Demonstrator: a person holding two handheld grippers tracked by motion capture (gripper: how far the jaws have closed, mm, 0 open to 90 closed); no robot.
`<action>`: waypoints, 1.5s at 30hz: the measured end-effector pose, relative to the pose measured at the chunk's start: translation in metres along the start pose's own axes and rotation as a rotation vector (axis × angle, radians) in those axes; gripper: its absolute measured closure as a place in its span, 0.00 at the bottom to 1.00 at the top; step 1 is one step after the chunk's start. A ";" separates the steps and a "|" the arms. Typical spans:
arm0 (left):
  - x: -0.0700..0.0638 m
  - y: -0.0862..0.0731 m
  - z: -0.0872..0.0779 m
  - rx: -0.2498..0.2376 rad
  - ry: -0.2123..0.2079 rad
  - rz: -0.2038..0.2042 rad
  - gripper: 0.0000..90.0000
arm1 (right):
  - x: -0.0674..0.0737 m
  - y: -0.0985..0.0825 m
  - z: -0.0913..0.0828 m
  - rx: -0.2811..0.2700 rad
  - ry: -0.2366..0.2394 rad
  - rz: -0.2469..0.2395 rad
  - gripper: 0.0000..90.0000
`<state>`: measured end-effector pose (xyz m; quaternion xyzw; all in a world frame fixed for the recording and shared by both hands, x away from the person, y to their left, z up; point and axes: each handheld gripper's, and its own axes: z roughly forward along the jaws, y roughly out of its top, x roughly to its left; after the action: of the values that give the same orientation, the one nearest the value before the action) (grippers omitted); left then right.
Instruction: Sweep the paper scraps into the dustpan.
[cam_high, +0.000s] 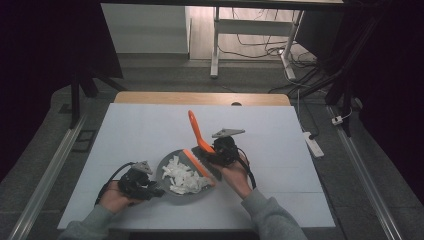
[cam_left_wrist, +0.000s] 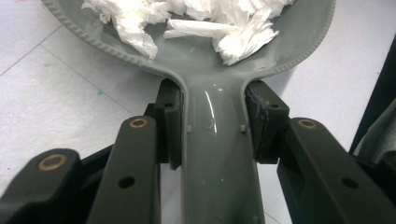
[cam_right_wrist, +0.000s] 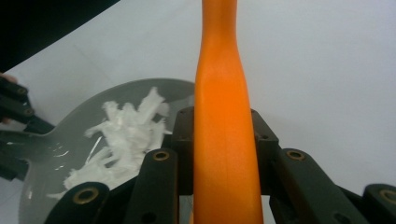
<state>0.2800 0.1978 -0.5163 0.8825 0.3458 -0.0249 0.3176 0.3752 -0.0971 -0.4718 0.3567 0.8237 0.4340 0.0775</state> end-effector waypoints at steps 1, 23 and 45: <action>0.000 0.000 0.000 -0.003 0.003 -0.002 0.68 | -0.003 0.001 -0.002 -0.006 -0.004 0.006 0.78; 0.010 -0.005 -0.016 -0.103 0.029 -0.073 0.68 | -0.035 0.002 -0.036 -0.067 -0.044 0.031 0.78; 0.013 -0.006 -0.032 -0.235 0.077 -0.184 0.68 | -0.055 -0.017 -0.076 -0.087 -0.020 0.000 0.78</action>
<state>0.2804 0.2273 -0.4971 0.8042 0.4379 0.0204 0.4014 0.3731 -0.1895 -0.4487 0.3573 0.8031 0.4659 0.1014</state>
